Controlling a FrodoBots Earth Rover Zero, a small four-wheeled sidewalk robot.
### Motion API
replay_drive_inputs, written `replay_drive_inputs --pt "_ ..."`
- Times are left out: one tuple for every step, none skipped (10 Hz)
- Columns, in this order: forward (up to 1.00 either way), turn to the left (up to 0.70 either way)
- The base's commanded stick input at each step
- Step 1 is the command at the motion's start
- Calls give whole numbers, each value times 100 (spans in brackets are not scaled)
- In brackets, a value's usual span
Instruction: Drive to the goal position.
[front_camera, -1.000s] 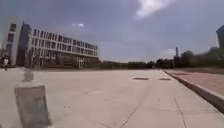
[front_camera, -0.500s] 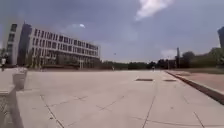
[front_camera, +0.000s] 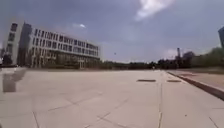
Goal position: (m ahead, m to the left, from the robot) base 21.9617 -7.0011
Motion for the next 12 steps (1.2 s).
replay_drive_inputs --pt "70 0" --pt "70 0" --pt "70 0" --pt "70 0" --pt "70 0" --pt "70 0" --pt "70 0" --pt "70 0" --pt "70 0" --pt "70 0" --pt "70 0" --pt "70 0"
